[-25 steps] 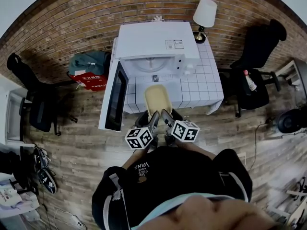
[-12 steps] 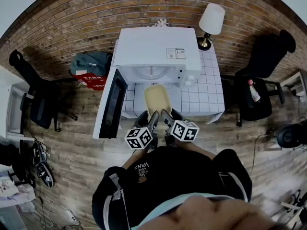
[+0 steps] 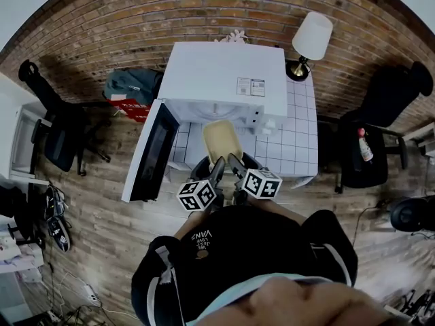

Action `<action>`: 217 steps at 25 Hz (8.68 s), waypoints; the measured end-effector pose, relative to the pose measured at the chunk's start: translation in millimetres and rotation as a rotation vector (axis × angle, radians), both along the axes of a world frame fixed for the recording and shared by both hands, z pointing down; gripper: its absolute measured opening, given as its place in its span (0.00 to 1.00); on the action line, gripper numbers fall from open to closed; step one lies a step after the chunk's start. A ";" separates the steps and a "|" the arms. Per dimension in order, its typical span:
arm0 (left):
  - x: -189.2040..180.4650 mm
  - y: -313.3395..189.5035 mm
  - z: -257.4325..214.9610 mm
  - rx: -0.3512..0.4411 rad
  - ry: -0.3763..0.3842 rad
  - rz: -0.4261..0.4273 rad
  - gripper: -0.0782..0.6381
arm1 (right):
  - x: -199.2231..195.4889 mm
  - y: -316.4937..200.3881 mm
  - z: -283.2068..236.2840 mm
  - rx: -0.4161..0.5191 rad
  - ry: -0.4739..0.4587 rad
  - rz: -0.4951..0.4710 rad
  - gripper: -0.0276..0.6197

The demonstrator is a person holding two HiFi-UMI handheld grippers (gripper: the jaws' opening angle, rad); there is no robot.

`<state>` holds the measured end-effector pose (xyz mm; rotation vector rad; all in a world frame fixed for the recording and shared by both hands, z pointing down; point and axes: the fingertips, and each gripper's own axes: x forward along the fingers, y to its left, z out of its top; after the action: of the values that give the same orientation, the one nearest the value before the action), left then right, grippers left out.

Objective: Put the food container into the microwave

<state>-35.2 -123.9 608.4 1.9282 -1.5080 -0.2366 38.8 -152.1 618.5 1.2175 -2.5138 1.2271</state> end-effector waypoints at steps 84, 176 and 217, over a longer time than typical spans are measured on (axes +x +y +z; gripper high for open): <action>-64.2 -175.7 41.8 -0.073 0.059 0.204 0.47 | -64.0 -155.6 39.6 -0.090 0.000 0.213 0.38; -69.0 -180.4 42.6 -0.118 -0.048 0.287 0.14 | -74.0 -163.7 41.7 -0.118 -0.015 0.185 0.07; -0.6 -86.9 17.6 -0.049 -0.051 0.154 0.13 | -10.5 -87.7 11.2 -0.027 -0.073 0.034 0.07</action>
<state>-35.9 -210.8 626.0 2.0126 -1.3764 -0.0817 28.3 -239.7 629.7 1.2368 -2.5281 1.3319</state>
